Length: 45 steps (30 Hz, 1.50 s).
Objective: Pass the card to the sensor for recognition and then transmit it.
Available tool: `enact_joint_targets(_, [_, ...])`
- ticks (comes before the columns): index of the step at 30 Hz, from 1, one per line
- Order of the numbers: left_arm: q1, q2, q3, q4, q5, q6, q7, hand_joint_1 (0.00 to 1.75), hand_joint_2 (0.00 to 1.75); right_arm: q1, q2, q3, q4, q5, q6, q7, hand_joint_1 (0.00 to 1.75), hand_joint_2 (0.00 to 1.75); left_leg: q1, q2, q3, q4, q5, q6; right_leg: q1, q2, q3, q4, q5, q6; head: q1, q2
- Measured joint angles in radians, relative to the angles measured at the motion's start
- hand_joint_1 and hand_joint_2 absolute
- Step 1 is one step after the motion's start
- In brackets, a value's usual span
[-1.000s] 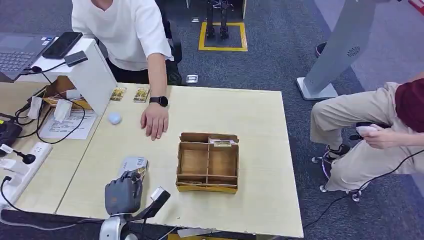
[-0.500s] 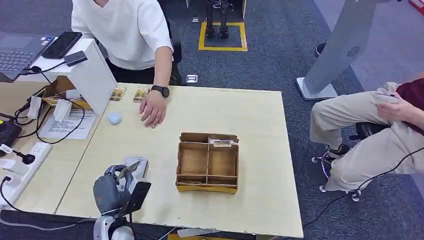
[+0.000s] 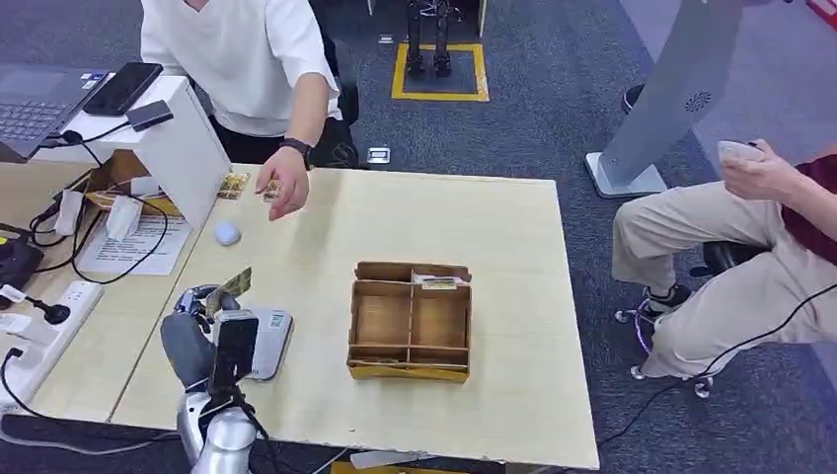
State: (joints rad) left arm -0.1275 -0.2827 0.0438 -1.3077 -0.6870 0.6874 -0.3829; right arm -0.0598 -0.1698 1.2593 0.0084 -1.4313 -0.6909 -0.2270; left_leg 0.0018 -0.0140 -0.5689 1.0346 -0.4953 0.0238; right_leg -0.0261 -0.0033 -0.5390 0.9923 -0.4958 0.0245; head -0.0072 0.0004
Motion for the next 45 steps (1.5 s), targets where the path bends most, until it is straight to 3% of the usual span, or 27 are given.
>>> enact_joint_targets(9, [-0.122,0.010,-0.044,0.014,0.037,-0.019,0.078,1.75,1.75,-0.015,0.004,0.019,0.000,0.011,0.000,0.000,0.00,1.75,0.000,0.000,0.000,0.000,0.000,0.000,0.000,0.000,0.000,0.000,0.000,0.000,0.000,0.000])
enact_joint_targets(22, [-0.310,0.047,-0.093,0.180,-0.022,-0.011,0.186,1.75,1.75,-0.035,0.023,0.044,0.000,0.023,0.000,0.005,0.00,1.75,0.000,0.000,-0.001,0.000,0.000,0.000,0.000,0.000,0.000,0.000,0.000,0.000,0.000,0.000])
enact_joint_targets(31, [-0.357,0.059,-0.108,0.249,-0.023,-0.007,0.194,1.75,1.75,-0.038,0.028,0.046,0.000,0.019,0.000,-0.001,0.00,1.75,0.000,0.000,-0.001,0.000,0.000,0.000,0.000,0.001,-0.001,0.000,0.000,0.000,0.000,0.000])
enact_joint_targets(32, [-0.359,0.060,-0.109,0.253,-0.023,-0.007,0.194,1.34,1.75,-0.039,0.028,0.046,0.000,0.019,0.000,-0.001,0.00,1.75,0.000,0.000,-0.001,0.000,0.000,0.000,0.000,0.001,-0.001,0.000,0.000,0.000,0.000,0.000])
enact_joint_targets(33, [-0.360,0.060,-0.110,0.256,-0.023,-0.007,0.194,0.00,1.75,-0.039,0.028,0.046,0.000,0.018,0.000,-0.002,0.00,1.75,0.000,0.000,-0.001,0.000,0.000,0.000,0.000,0.001,-0.001,0.000,0.000,0.000,0.000,0.000])
enact_joint_targets(45, [-0.363,0.059,-0.114,0.282,0.018,0.004,0.151,0.00,1.75,-0.022,0.028,0.017,0.000,-0.030,0.000,-0.031,0.00,1.75,0.000,0.000,-0.001,0.000,0.000,0.000,0.000,0.001,-0.001,0.000,0.000,0.000,0.000,0.000])
